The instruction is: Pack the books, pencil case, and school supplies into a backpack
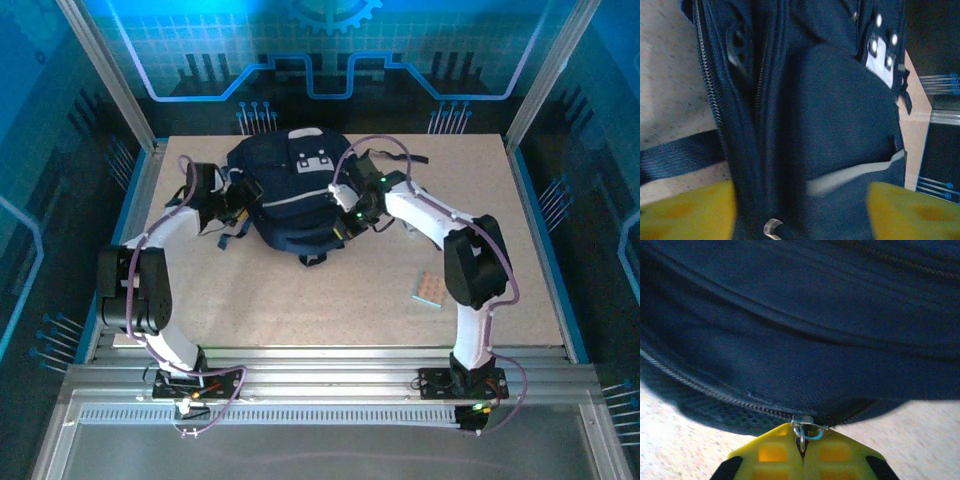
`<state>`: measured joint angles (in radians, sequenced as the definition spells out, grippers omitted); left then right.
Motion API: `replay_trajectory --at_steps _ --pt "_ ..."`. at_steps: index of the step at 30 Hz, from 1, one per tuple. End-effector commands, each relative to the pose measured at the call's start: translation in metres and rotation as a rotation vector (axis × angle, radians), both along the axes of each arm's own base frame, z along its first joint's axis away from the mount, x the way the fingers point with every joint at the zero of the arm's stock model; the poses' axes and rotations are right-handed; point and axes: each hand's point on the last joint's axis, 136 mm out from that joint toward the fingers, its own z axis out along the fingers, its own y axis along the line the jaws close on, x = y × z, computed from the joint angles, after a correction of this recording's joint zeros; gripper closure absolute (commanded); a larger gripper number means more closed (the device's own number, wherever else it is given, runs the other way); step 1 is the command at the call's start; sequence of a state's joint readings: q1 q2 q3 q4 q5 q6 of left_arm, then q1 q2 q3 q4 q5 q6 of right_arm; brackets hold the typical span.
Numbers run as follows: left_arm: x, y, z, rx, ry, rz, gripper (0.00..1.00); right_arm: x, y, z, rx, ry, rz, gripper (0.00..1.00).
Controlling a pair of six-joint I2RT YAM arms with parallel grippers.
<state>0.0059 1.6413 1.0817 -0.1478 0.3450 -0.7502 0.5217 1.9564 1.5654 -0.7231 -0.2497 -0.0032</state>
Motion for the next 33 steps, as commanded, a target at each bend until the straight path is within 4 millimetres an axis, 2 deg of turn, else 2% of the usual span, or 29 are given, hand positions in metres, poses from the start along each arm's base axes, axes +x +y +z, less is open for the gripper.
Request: replay_trajectory --at_steps 1,4,6,9,12,16,22,25,27,30,33 --pt "-0.022 0.017 0.029 0.074 -0.013 0.089 0.01 -0.001 0.073 0.028 0.235 -0.019 0.056 1.00" --pt "-0.053 0.028 0.044 0.084 -0.024 0.169 0.01 -0.002 0.114 0.035 0.284 -0.037 0.084 1.00" --pt "-0.076 0.027 0.042 0.022 -0.005 0.230 0.01 -0.002 0.138 0.041 0.309 -0.049 0.106 1.00" --pt "-0.103 0.020 0.027 -0.088 0.022 0.338 0.01 -0.002 0.163 0.061 0.373 -0.052 0.119 1.00" --pt "-0.122 0.015 0.002 -0.179 0.053 0.465 0.01 -0.006 0.176 0.080 0.449 -0.032 0.126 1.00" --pt "-0.122 0.020 -0.015 -0.229 0.048 0.580 0.01 -0.019 0.180 0.088 0.518 0.036 0.123 1.00" --pt "-0.084 0.018 -0.010 -0.234 -0.039 0.597 0.09 -0.049 0.173 0.091 0.572 0.116 0.111 1.00" --pt "-0.064 0.004 -0.012 -0.263 -0.086 0.580 0.25 -0.058 0.170 0.089 0.597 0.155 0.099 1.00" --pt "-0.053 -0.004 -0.016 -0.300 -0.109 0.564 0.56 -0.064 0.165 0.083 0.588 0.174 0.097 1.00" --pt "-0.042 -0.009 -0.020 -0.355 -0.143 0.555 0.98 -0.071 0.150 0.069 0.519 0.180 0.104 1.00" --pt "-0.041 -0.005 -0.020 -0.358 -0.136 0.541 1.00 -0.076 0.118 0.042 0.370 0.171 0.131 1.00"
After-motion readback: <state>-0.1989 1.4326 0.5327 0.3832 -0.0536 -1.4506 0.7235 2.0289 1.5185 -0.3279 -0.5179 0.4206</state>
